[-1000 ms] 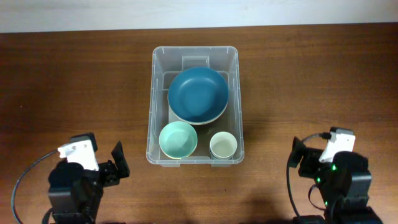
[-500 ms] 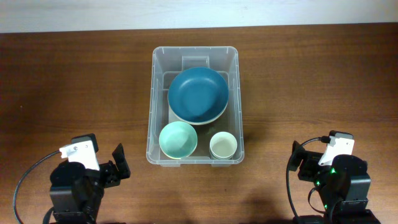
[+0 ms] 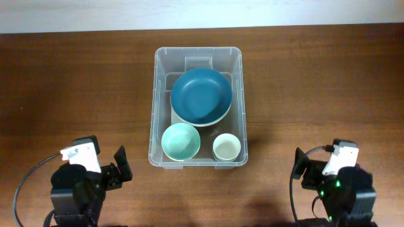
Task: Pack container
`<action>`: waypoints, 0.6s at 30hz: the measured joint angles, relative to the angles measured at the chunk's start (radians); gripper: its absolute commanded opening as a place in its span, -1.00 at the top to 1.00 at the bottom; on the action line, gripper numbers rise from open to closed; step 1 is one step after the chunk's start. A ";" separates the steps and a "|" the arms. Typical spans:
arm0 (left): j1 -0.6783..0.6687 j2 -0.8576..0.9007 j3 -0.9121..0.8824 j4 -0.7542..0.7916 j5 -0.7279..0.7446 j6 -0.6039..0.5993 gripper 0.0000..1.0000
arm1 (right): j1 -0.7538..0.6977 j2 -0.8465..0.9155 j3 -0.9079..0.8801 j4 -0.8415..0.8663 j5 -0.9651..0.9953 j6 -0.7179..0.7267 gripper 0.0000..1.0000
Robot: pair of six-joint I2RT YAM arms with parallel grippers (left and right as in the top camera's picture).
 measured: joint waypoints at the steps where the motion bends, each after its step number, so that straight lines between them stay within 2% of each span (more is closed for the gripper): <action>1: 0.000 0.000 0.000 0.000 0.000 0.000 -0.99 | 0.010 -0.027 -0.013 0.008 -0.001 -0.001 -0.98; 10: 0.000 0.000 0.000 -0.004 0.000 0.000 -0.99 | 0.072 -0.334 -0.208 0.169 -0.018 -0.047 -0.98; 18: 0.000 0.000 0.000 -0.004 0.000 0.000 -0.99 | 0.072 -0.343 -0.343 0.494 -0.068 -0.127 -0.98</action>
